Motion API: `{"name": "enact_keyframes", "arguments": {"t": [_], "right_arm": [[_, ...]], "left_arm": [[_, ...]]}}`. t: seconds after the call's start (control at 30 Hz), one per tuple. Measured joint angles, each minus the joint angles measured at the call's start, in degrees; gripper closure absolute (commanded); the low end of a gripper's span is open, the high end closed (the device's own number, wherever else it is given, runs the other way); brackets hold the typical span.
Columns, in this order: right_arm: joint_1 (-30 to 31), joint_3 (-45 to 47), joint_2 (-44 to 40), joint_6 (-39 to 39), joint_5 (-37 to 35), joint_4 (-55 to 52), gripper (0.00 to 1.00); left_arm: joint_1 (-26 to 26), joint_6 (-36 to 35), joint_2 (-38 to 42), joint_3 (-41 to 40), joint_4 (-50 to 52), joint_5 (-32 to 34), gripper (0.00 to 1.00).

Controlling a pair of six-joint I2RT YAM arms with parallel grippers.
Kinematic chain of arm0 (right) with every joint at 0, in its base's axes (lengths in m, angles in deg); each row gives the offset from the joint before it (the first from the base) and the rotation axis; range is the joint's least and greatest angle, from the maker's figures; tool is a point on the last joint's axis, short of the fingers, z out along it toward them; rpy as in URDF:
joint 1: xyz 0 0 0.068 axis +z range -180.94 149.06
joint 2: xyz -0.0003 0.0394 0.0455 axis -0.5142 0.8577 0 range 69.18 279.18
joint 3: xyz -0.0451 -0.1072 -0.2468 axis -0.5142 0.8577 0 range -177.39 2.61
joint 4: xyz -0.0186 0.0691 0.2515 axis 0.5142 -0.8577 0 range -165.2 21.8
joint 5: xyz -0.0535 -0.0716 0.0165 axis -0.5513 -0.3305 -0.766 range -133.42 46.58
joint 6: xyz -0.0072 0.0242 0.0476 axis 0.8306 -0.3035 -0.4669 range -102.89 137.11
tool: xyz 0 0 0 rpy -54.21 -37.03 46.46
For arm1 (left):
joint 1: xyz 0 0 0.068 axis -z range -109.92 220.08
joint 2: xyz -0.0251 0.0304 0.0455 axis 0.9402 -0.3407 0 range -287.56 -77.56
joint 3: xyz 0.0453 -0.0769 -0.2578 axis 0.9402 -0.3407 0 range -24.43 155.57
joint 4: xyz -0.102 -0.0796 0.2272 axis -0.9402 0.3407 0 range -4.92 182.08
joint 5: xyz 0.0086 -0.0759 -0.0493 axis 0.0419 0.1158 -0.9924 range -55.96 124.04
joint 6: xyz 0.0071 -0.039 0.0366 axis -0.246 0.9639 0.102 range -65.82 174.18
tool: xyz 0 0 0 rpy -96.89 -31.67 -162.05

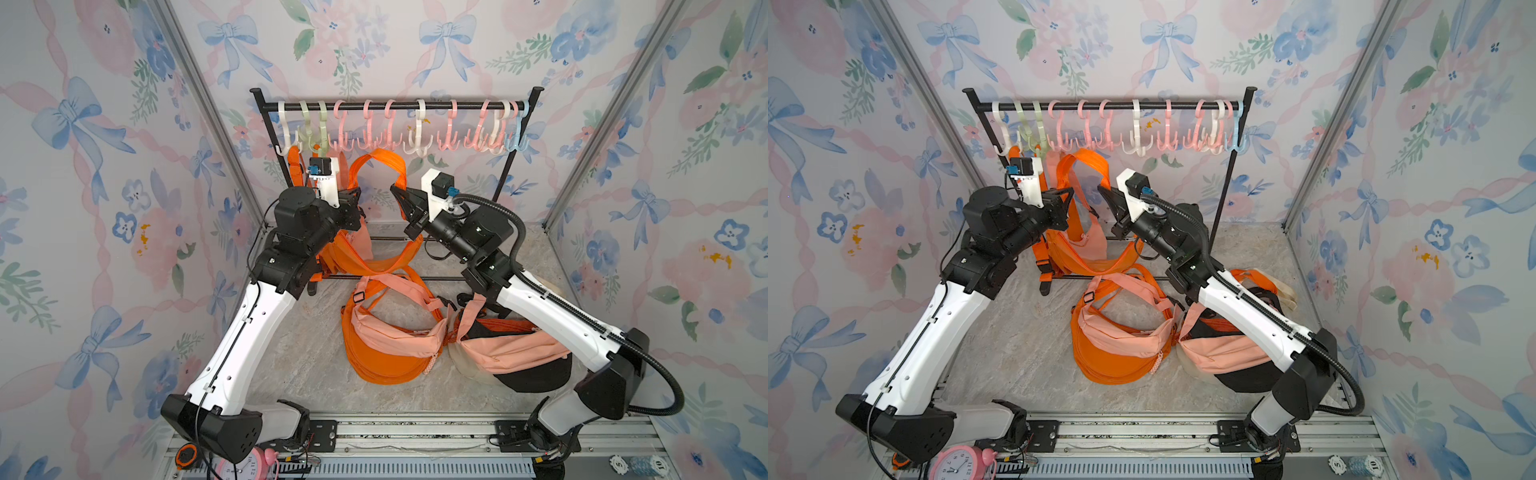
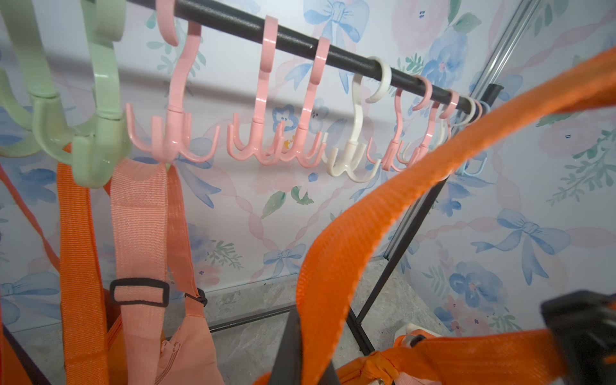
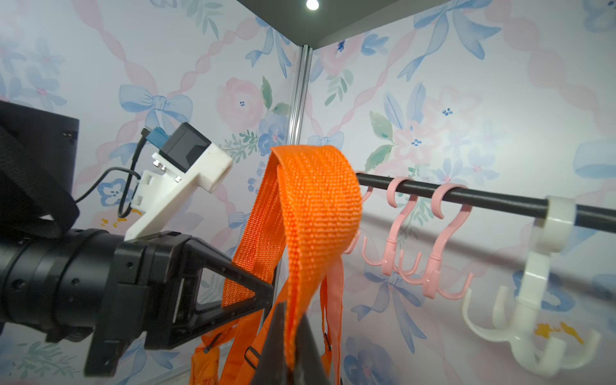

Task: Take the bag off the hook
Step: Pick up the bag from the hook, then place the bag inside the bag.

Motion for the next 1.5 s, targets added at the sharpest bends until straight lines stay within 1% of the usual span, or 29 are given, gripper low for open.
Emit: {"name": "enact_keyframes", "arguments": {"t": [0.2, 0.43, 0.53, 0.73, 0.9, 1.17, 1.3, 1.4, 1.5], "right_arm": [[3.0, 7.6, -10.3, 3.3, -2.1, -1.1, 1.00], [7.0, 14.4, -20.5, 5.9, -5.0, -6.1, 1.00], [9.6, 17.2, -25.3, 7.7, -7.0, -7.9, 1.00], [14.9, 19.3, -31.3, 9.5, -9.6, -10.6, 1.00], [16.9, 21.7, -35.3, 9.5, -11.0, -11.9, 1.00], [17.0, 22.7, -40.1, 7.4, -11.8, -16.7, 1.00], [16.5, 27.8, -42.4, 6.2, -15.6, -17.2, 1.00], [13.2, 31.4, -42.5, 2.9, -17.9, -17.3, 1.00], [7.0, 34.0, -41.4, -2.0, -18.5, -17.5, 1.00]], "left_arm": [[7.7, -2.8, 5.7, -3.5, -0.1, 4.1, 1.00], [13.8, -4.3, 12.8, -9.5, -0.9, 7.7, 1.00], [16.9, -5.0, 15.7, -11.9, -1.1, 8.7, 1.00], [22.4, -6.5, 20.0, -14.8, -1.4, 9.6, 1.00], [25.9, -6.8, 24.7, -17.1, -1.4, 10.0, 1.00], [26.8, -6.2, 32.5, -21.1, -1.7, 9.3, 1.00], [26.8, -5.0, 34.5, -26.0, -3.0, 9.3, 1.00], [26.8, -3.5, 34.9, -31.3, -3.1, 10.2, 1.00], [26.8, -2.3, 34.6, -34.9, -3.0, 11.3, 1.00]]}}
